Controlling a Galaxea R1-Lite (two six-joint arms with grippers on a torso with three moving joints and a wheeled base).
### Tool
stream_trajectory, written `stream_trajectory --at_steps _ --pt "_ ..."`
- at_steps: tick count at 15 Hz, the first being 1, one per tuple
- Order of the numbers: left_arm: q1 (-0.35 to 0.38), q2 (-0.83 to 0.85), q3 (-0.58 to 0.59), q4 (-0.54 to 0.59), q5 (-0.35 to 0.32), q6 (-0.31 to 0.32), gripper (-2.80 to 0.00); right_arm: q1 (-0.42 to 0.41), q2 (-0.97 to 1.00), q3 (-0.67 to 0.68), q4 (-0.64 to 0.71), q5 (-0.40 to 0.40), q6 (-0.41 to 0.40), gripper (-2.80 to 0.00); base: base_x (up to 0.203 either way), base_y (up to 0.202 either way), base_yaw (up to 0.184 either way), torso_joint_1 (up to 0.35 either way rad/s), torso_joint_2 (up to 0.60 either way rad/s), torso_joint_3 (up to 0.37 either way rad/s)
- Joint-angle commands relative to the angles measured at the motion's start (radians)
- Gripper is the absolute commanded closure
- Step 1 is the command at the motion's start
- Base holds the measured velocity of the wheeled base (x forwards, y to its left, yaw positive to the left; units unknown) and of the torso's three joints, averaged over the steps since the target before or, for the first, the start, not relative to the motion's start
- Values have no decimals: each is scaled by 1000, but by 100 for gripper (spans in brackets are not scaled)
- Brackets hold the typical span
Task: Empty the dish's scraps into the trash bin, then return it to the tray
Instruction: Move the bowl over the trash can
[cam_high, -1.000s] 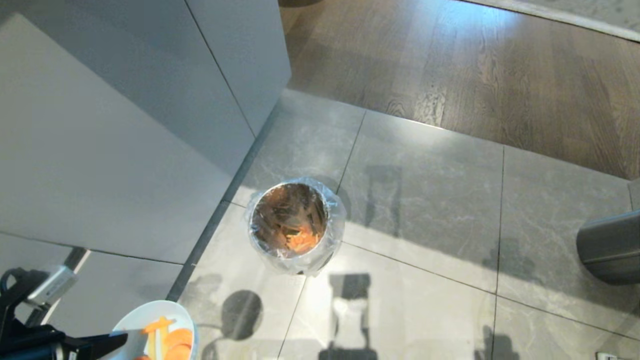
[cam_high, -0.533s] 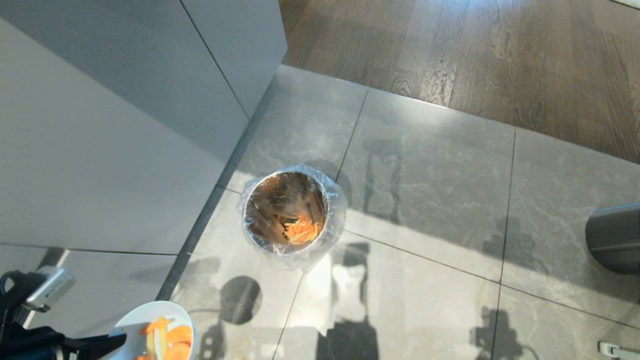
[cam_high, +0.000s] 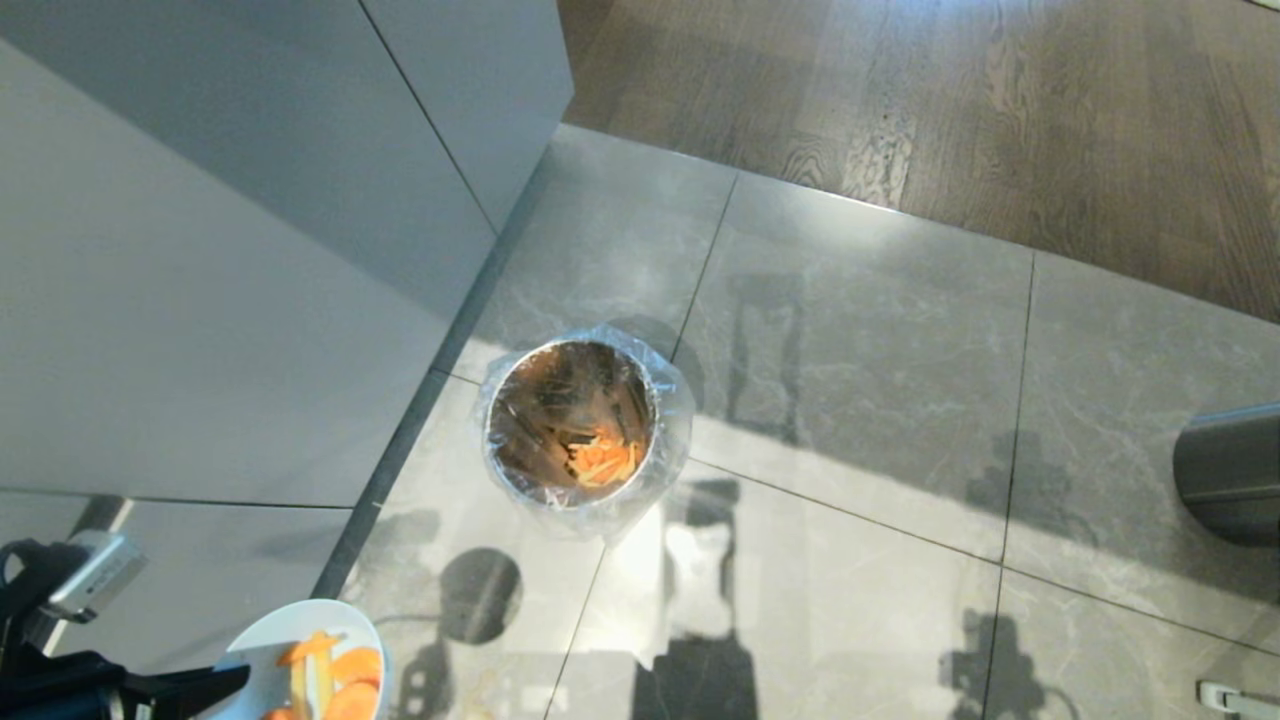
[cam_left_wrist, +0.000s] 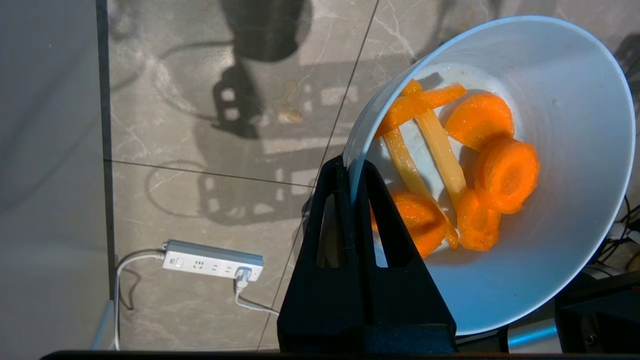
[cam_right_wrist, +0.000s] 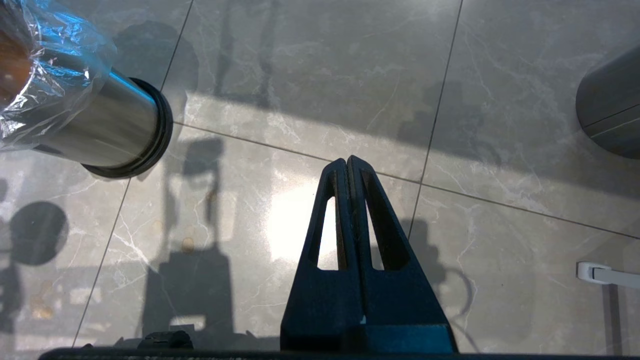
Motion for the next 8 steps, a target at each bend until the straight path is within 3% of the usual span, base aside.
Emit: stream_trajectory --at_steps 1,5,8 --pt "-9 6 -4 0 -4 5 0 0 0 0 0 0 0 0 0 0 0 0 0 0" --pt "-89 59 -56 -4 -1 10 0 0 0 0 0 0 0 0 0 0 0 0 0 0" --pt "-135 128 -53 -187 29 11 0 0 0 0 0 0 0 0 0 0 0 0 0 0"
